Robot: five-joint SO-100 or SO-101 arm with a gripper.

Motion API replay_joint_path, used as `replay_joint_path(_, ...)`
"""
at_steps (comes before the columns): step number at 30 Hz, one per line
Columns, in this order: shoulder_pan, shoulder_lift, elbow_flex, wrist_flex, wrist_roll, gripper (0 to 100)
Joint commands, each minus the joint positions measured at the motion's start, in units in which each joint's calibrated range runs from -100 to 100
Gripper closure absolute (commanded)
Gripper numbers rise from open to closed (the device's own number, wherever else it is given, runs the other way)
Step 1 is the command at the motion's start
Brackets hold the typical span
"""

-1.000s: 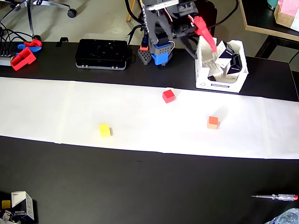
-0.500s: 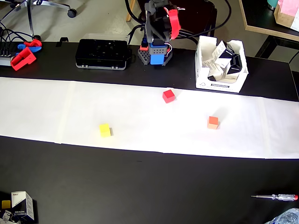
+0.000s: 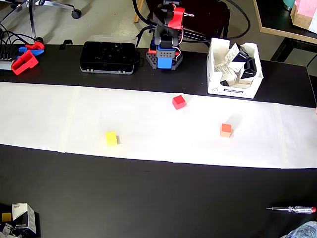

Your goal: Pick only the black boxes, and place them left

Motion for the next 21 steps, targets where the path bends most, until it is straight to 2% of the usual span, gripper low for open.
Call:
replay_joint_path(1, 0.9, -0.4, 2.9, -1.6, 0.2, 100)
replay_joint_path(17, 1.1, -0.3, 29.5, -1.6, -0.2, 100)
replay_joint_path(21, 3.5, -0.1, 30.8, -0.8, -0.3, 100)
